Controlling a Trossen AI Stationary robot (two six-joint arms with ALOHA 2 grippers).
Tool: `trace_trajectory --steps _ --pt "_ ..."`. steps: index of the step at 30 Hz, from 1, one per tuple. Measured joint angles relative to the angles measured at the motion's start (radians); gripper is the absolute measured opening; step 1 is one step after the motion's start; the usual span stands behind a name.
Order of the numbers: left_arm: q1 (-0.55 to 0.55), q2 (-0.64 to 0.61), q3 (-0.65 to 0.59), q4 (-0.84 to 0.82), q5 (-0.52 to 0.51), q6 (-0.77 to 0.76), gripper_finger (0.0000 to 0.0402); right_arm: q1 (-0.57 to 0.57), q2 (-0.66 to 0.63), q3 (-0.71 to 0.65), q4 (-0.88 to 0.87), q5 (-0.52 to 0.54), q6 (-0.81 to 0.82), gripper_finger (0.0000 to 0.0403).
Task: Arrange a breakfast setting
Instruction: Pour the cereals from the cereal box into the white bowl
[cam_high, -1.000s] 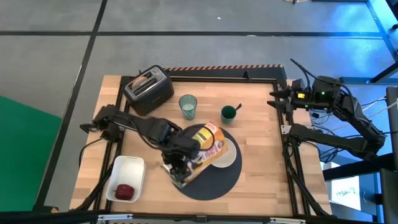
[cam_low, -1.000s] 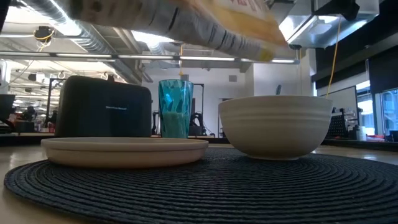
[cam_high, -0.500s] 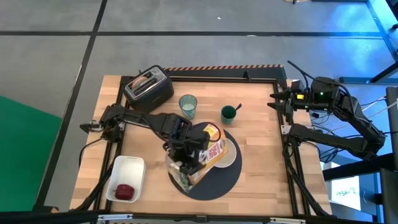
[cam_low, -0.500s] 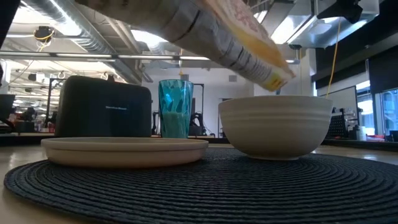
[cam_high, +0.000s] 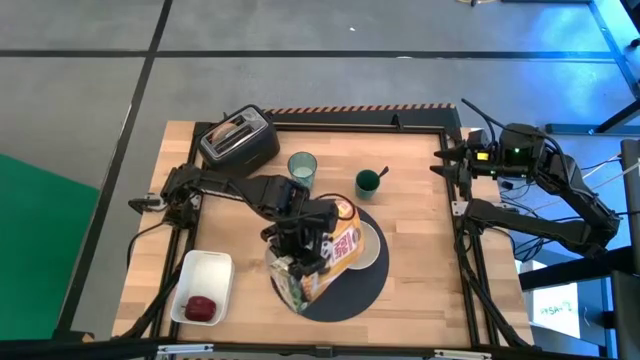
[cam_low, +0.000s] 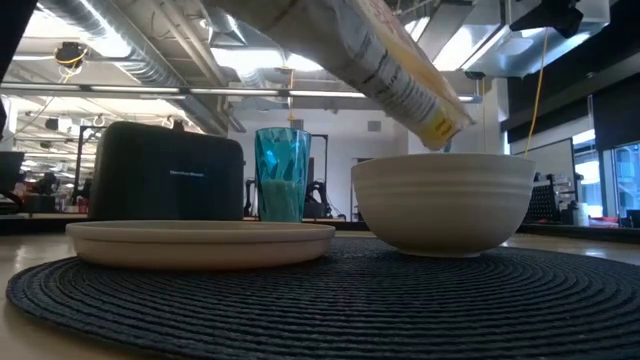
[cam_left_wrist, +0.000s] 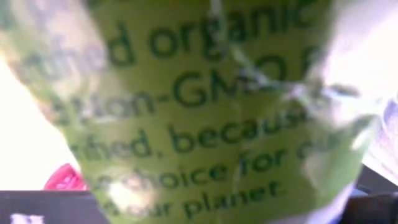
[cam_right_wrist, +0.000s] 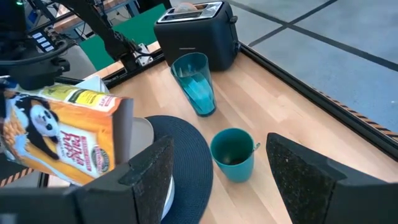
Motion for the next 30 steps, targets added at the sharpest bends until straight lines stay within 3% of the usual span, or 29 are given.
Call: trace_trajectory --steps 30 --pt "0.001 0.000 0.001 0.015 0.080 -0.114 0.0179 0.000 0.000 0.000 0.001 -0.004 -0.002 0.0248"
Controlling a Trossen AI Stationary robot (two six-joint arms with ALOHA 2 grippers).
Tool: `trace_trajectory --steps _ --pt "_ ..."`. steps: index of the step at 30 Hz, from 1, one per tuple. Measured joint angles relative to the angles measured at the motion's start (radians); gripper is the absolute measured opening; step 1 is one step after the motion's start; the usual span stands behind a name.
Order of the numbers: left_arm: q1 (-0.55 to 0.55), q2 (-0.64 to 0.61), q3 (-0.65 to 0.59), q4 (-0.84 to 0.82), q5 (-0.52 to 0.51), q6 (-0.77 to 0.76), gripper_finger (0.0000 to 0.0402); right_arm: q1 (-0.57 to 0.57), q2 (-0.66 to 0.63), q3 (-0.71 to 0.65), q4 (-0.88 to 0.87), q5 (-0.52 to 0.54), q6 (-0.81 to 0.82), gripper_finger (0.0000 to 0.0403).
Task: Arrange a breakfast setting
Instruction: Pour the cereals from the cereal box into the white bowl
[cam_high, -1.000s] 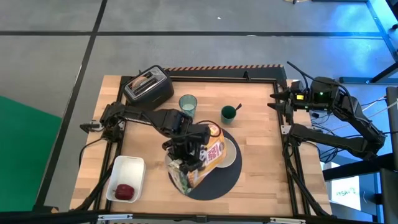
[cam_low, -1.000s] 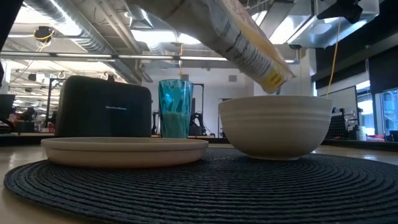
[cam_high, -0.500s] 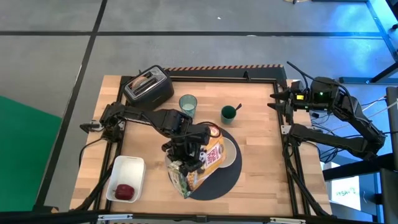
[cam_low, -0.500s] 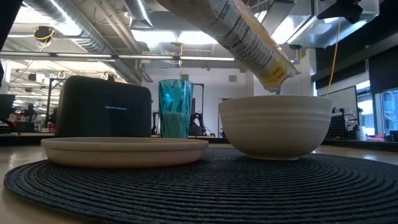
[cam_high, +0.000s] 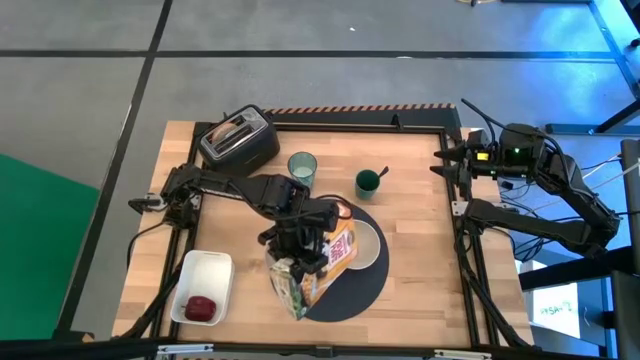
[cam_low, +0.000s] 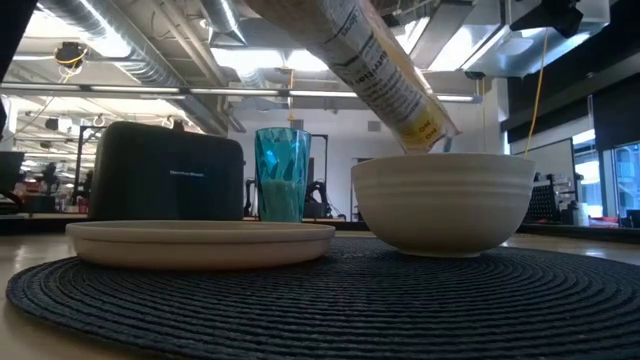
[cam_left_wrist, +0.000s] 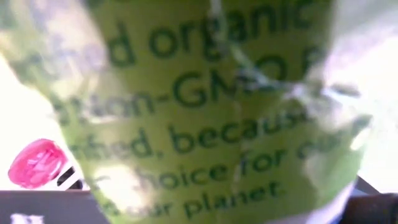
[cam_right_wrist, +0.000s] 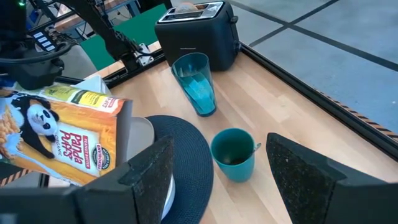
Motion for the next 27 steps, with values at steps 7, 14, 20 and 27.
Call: trace_trajectory --steps 7,14,20,27 --pt "0.004 0.001 0.000 0.039 0.018 -0.047 0.0179 0.000 0.000 0.000 0.000 -0.006 0.000 0.0248" --pt "0.014 0.001 0.000 0.042 0.021 -0.059 0.0179 0.000 0.000 0.000 0.000 -0.006 0.000 0.0248" --pt "0.019 0.002 0.000 0.048 0.023 -0.072 0.0179 0.000 0.000 0.000 -0.002 -0.006 0.000 0.0248" --pt "0.027 0.002 0.000 0.058 0.000 -0.103 0.0179 0.000 0.000 0.000 -0.002 -0.006 -0.001 0.0248"
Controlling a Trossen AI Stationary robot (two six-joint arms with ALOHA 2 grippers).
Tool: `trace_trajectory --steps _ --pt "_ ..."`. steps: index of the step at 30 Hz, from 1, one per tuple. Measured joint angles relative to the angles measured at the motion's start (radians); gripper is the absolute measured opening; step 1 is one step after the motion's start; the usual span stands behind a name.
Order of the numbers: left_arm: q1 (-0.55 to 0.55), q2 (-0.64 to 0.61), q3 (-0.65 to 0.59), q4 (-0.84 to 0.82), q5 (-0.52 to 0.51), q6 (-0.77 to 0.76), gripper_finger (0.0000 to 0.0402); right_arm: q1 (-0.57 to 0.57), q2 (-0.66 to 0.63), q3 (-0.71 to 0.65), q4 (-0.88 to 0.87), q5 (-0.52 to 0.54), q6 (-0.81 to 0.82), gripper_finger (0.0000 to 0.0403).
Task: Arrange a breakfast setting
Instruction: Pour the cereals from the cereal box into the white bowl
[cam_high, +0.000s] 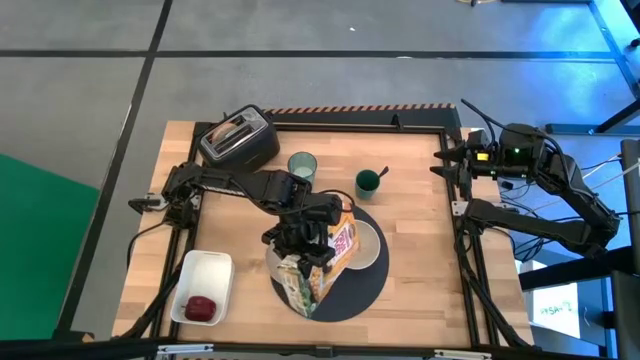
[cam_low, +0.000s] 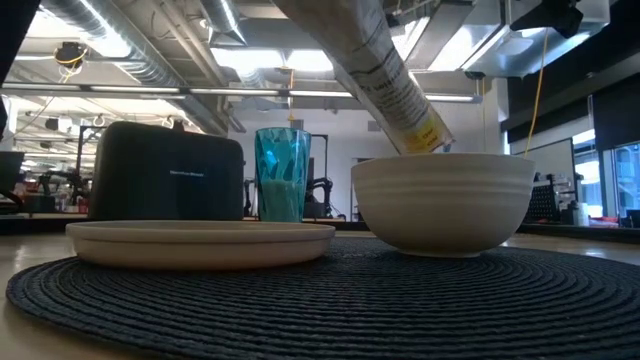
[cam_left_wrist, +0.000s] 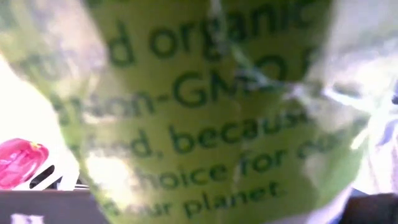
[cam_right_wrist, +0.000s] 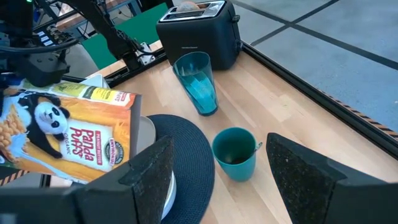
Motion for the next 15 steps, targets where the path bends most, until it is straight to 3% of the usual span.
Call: trace_trajectory --steps 8,15 --pt "0.000 0.000 0.000 0.002 0.031 -0.021 0.0179 0.000 0.000 0.000 0.000 0.000 -0.003 0.0248" --pt "0.005 0.000 0.000 0.019 -0.010 -0.043 0.0179 0.000 0.000 0.000 0.001 0.000 -0.016 0.0248"
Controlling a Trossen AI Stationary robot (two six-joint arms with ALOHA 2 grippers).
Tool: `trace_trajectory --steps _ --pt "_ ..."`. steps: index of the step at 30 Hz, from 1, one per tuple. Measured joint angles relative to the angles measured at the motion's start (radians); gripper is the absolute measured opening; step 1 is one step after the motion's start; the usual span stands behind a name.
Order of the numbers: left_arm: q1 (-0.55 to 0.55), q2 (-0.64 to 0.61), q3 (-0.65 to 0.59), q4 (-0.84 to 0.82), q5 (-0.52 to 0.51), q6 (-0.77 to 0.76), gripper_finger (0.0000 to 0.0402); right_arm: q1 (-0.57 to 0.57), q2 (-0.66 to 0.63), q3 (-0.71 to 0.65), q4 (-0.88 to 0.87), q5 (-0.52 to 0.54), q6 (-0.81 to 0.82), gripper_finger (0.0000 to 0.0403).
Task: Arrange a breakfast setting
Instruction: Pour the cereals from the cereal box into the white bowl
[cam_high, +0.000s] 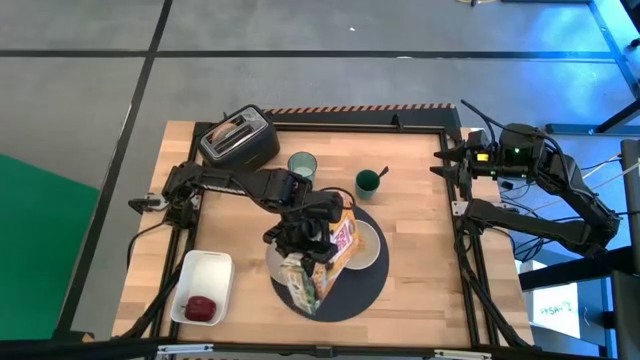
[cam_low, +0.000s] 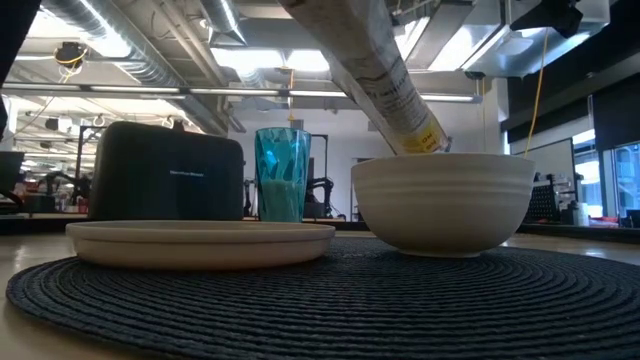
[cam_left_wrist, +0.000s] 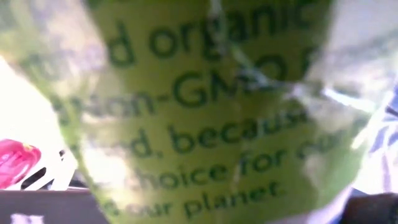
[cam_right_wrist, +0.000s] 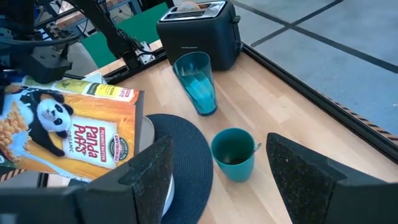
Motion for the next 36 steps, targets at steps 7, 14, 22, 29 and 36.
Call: trace_trajectory --steps 7,14,22,29,36 --pt "-0.009 0.000 0.000 0.007 0.026 -0.030 0.0179 0.000 0.000 0.000 0.000 0.000 -0.008 0.0248" --pt "-0.006 0.000 0.000 0.032 0.029 -0.063 0.0179 0.000 0.000 0.000 0.000 0.003 -0.007 0.0248" --pt "-0.006 0.000 0.000 0.060 0.025 -0.070 0.0179 0.000 0.000 0.000 -0.001 0.011 -0.007 0.0248" --pt "-0.010 0.000 0.000 0.070 0.011 -0.084 0.0179 0.000 0.000 0.000 -0.001 0.011 -0.007 0.0248" --pt "-0.013 0.000 0.000 0.078 0.005 -0.102 0.0179 0.000 0.000 0.000 -0.001 0.011 -0.007 0.0248"
